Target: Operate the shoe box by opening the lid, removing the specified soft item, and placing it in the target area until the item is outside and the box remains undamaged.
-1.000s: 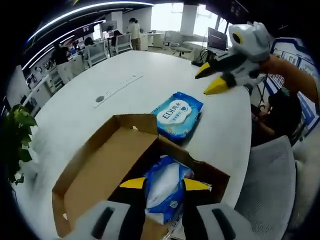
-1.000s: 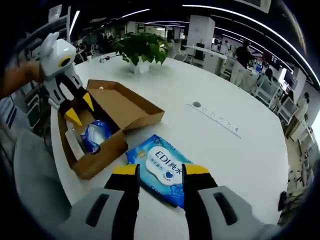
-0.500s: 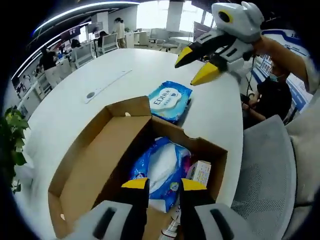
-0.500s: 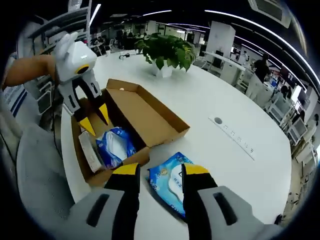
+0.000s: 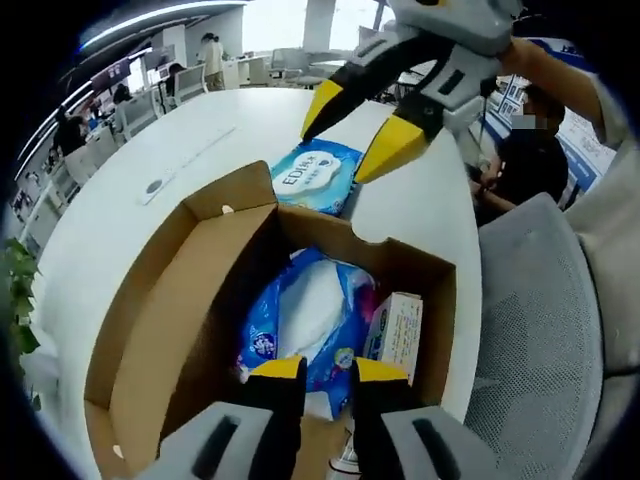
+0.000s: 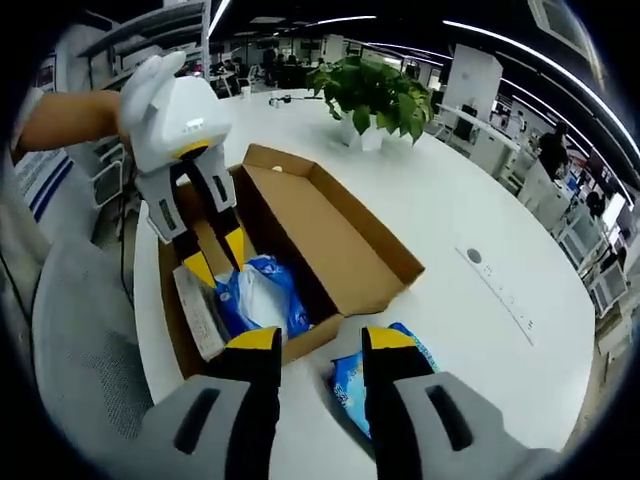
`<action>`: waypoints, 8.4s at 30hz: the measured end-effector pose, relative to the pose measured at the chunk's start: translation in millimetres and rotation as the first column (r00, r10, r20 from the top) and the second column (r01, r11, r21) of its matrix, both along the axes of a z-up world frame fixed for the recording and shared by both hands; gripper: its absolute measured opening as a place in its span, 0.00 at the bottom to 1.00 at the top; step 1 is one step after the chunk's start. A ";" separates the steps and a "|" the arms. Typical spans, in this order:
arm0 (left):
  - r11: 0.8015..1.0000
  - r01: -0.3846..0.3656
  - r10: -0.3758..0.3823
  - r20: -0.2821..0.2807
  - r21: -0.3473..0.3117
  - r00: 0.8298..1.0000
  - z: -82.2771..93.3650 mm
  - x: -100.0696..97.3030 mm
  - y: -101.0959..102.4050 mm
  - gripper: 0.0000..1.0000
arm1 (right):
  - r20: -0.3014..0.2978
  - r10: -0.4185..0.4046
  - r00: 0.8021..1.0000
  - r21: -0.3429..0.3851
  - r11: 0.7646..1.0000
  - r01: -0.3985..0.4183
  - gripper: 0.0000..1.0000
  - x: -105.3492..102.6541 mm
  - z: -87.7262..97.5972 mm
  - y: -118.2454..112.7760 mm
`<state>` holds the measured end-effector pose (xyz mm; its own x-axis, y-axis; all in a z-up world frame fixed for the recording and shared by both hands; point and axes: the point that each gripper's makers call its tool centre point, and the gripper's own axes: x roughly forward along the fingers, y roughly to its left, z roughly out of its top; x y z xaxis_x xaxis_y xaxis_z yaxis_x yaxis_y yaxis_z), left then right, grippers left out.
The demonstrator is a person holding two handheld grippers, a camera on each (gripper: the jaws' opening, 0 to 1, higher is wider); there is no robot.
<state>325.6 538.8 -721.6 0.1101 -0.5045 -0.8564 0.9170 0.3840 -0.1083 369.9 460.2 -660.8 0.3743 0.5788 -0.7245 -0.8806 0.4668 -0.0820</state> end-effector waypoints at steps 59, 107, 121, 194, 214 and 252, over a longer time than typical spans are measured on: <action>0.997 0.069 -0.069 -0.025 -0.019 0.997 25.9 -2.9 15.2 0.00 | -0.065 0.107 0.992 -0.008 0.994 -0.108 0.00 -0.8 -37.7 68.8; 0.982 0.183 -0.183 0.020 -0.034 0.983 119.7 -15.2 -78.9 0.00 | 0.004 0.123 0.992 0.026 0.992 -0.123 0.00 -11.5 54.7 -25.4; 0.972 0.230 -0.228 0.044 -0.054 0.973 112.6 -3.7 -131.0 0.00 | 0.005 0.074 0.997 -0.011 0.997 -0.074 0.00 0.0 49.1 -82.7; 0.920 0.352 -0.368 -0.072 -0.173 0.927 13.5 70.8 -357.0 0.00 | -0.022 -0.069 0.997 -0.185 0.981 0.063 0.00 90.3 -48.5 -300.7; 0.929 0.338 -0.352 -0.079 -0.152 0.933 -12.1 68.9 -351.2 0.00 | -0.031 -0.072 0.997 -0.213 0.975 0.064 0.00 87.2 -73.1 -293.4; 0.951 0.258 -0.253 0.056 -0.168 0.966 51.3 64.9 -308.4 0.31 | 0.031 -0.156 0.987 -0.181 0.970 0.159 0.30 53.1 -12.3 -302.6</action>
